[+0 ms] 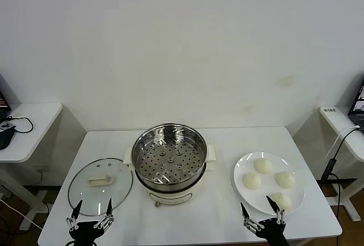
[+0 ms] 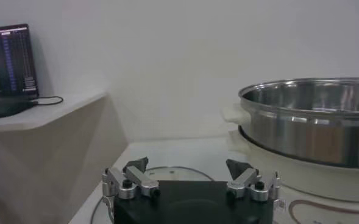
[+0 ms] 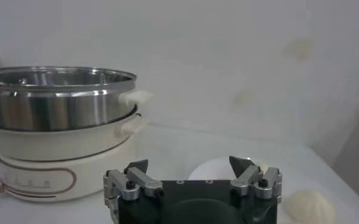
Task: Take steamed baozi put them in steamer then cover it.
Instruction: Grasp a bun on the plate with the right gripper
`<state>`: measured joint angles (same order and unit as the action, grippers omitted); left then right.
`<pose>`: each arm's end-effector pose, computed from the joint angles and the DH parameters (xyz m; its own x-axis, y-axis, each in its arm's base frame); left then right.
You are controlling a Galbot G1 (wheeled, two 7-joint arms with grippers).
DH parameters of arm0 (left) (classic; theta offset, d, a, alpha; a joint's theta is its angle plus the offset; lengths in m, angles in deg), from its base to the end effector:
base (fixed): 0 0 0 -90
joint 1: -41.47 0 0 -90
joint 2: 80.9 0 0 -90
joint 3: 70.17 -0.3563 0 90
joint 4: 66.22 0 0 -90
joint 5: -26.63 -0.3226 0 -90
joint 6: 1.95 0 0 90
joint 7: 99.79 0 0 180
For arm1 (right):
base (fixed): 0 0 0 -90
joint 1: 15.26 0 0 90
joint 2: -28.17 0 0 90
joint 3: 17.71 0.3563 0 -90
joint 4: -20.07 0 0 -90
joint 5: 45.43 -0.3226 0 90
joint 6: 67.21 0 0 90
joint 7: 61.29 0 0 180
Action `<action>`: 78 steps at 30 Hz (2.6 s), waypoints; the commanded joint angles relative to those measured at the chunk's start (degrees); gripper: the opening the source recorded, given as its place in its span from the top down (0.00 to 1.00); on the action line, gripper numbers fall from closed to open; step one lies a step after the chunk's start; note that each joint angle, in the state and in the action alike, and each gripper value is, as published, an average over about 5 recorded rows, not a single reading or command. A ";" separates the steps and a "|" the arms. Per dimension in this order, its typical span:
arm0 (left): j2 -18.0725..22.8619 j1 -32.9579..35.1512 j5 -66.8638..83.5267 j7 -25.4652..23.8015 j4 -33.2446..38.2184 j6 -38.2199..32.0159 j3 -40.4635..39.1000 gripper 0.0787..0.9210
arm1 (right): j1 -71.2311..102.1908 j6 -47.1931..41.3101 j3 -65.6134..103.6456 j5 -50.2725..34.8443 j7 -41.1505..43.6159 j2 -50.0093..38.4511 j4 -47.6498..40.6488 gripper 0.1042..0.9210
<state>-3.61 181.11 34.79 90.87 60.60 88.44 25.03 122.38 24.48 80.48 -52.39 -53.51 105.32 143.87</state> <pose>0.0493 0.0587 -0.2956 -0.9702 -0.1245 0.2077 -0.1024 0.9882 0.1140 0.0577 -0.0766 -0.3065 -0.9660 -0.1464 0.2129 -0.1725 0.9789 -0.1099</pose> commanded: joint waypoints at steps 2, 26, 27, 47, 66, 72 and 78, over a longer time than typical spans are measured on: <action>-0.08 -0.02 -0.82 -0.47 1.98 2.54 0.22 0.12 | -2.20 -0.71 2.42 8.35 -3.16 -2.10 0.14 0.12; -3.00 -2.05 -11.68 -7.22 2.86 2.29 4.80 0.12 | -33.41 -4.31 5.79 29.29 28.06 -53.59 -28.77 0.12; -3.03 -1.90 -11.78 -7.27 2.89 2.24 5.04 0.12 | -35.60 -3.45 3.54 29.12 30.15 -54.70 -30.35 0.12; -3.01 -2.72 -11.96 -7.68 1.74 2.11 7.34 0.12 | -93.40 -1.82 -63.57 16.40 51.86 -52.86 -45.49 0.12; -3.04 -4.36 -11.96 -8.43 0.32 2.47 8.28 0.12 | -100.63 -3.68 -75.02 20.13 50.30 -37.54 -57.61 0.12; -2.99 -4.52 -11.93 -8.47 -0.11 2.43 8.55 0.12 | -100.30 -4.01 -75.27 21.94 49.86 -35.47 -59.84 0.12; -2.99 -4.70 -11.90 -8.47 -0.54 2.35 8.78 0.12 | -100.11 -4.46 -74.90 23.58 48.94 -34.24 -61.85 0.12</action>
<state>-6.56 176.42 22.90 82.43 60.10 90.89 33.81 24.41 20.21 8.19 -30.25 -4.62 68.08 85.46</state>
